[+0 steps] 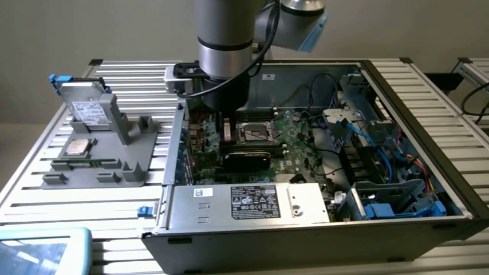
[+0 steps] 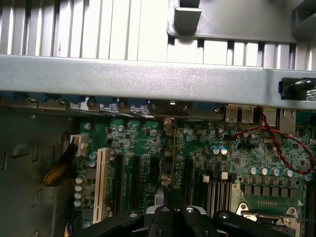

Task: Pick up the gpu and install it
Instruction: 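Press down on the gpu until it lock into place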

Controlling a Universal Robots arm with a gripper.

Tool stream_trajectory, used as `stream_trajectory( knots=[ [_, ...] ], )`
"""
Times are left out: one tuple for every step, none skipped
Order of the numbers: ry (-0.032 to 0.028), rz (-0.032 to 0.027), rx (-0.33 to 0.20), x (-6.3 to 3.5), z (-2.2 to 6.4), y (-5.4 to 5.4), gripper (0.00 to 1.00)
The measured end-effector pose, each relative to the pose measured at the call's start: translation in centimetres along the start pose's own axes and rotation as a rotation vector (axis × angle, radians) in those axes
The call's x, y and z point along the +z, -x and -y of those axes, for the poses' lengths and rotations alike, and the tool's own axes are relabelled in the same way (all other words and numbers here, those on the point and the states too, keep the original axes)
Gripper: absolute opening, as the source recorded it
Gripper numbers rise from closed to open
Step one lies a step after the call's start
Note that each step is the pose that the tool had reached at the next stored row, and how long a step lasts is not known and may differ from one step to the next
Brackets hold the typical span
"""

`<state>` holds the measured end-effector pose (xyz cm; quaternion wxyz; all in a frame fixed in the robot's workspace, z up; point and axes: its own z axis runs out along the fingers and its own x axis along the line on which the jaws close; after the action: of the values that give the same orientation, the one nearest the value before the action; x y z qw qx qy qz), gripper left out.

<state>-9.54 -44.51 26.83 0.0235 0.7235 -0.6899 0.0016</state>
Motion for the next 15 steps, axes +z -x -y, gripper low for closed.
stream_trajectory(
  knots=[
    [-0.0008, -0.0003, 0.0, 0.1, 0.0, 0.0, 0.11],
    [-0.0011, -0.0011, 0.0, 0.2, -0.01, 0.0, 0.11],
    [-0.0019, -0.0017, 0.0, 0.33, -0.02, 0.01, 0.11],
    [-0.0023, -0.002, 0.0, 0.46, -0.04, 0.02, 0.11],
    [-0.0026, -0.0017, 0.0, 0.56, -0.06, 0.03, 0.11],
    [-0.003, -0.0013, 0.0, 0.6, -0.08, 0.05, 0.11],
    [-0.0033, -0.0008, 0.0, 0.63, -0.11, 0.05, 0.11],
    [-0.0031, -0.0009, 0.0, 0.57, -0.11, 0.06, 0.11],
    [-0.0034, -0.0003, 0.0, 0.46, -0.11, 0.07, 0.11],
    [-0.0038, -0.0001, 0.0, 0.38, -0.11, 0.07, 0.11],
    [-0.0042, -0.0006, 0.001, 0.35, -0.09, 0.06, 0.11],
    [-0.0044, -0.0015, 0.001, 0.32, -0.06, 0.06, 0.11],
    [-0.0044, -0.0026, 0.0, 0.27, 0.06, 0.04, 0.11],
    [-0.0047, -0.003, 0.0, 0.23, 0.25, 0.03, 0.11],
    [-0.0046, -0.0037, 0.0, 0.12, 0.46, 0.01, 0.11]
  ],
)
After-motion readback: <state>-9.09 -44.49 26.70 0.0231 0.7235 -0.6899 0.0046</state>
